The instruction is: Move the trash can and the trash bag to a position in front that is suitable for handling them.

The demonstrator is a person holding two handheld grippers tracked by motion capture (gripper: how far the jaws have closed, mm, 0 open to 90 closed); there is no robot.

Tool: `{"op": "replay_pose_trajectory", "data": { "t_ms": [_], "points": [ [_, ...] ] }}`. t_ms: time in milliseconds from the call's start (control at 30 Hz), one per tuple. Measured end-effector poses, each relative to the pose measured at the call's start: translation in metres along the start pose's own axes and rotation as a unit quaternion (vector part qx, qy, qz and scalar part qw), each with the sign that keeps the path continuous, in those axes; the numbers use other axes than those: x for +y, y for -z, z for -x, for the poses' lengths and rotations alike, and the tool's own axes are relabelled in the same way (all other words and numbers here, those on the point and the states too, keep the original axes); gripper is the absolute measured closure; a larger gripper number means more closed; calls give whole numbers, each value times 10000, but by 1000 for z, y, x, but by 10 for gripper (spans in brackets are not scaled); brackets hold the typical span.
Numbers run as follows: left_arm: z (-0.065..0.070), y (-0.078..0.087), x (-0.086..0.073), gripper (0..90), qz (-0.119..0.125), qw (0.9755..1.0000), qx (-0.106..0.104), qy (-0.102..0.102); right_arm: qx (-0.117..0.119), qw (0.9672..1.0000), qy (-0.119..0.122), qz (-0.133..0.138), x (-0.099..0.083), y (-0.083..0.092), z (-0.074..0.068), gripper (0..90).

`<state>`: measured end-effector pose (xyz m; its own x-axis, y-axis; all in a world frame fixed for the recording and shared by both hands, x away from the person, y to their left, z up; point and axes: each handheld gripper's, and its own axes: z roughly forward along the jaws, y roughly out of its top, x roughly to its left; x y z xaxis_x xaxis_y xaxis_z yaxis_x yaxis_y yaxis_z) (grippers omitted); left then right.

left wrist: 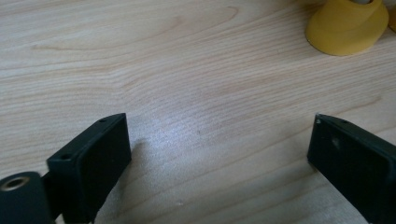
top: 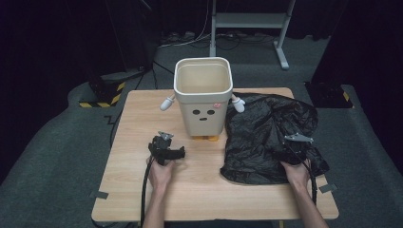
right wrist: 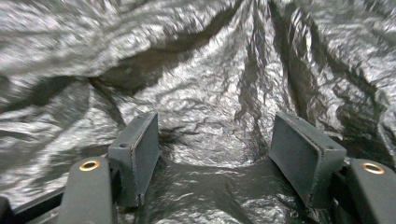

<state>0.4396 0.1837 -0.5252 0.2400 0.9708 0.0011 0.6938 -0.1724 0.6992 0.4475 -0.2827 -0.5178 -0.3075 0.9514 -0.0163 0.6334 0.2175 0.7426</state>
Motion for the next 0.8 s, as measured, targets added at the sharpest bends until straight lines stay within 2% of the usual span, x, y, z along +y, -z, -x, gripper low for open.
{"op": "replay_pose_trajectory", "data": {
  "t_ms": [133, 167, 300, 333, 467, 567, 633, 667, 800],
  "points": [
    [0, 4, 1, 150, -68, 10000, -35, -4, 128, 9998, -5, 178, 3, 10, -2, 315],
    [0, 5, 1, 151, -83, 10000, -41, -30, 140, 9996, 52, 245, 4, 12, -2, 311],
    [-2, 7, 0, 161, -142, 9998, -99, -66, 344, 9990, -48, 275, 8, 18, -1, 285],
    [-3, 8, 0, 162, -150, 9998, -110, -68, 410, 9986, -8, 319, 10, 20, -2, 284],
    [-6, 12, 1, 150, -60, 9999, -135, 33, 676, 9967, 43, 445, 20, 26, -7, 272],
    [-9, 17, 3, 152, 49, 9992, -359, 138, 914, 9946, 11, 499, 27, 27, -10, 266],
    [-13, 18, 7, 147, 15, 9972, -710, 215, 984, 9938, 73, 512, 32, 28, -13, 269],
    [-14, 20, 8, 146, 16, 9965, -803, 226, 1000, 9937, 112, 490, 35, 28, -16, 270],
    [-19, 30, 17, 150, 190, 9948, -983, 211, 1113, 9920, 264, 528, 46, 31, -24, 303]
  ]
}}
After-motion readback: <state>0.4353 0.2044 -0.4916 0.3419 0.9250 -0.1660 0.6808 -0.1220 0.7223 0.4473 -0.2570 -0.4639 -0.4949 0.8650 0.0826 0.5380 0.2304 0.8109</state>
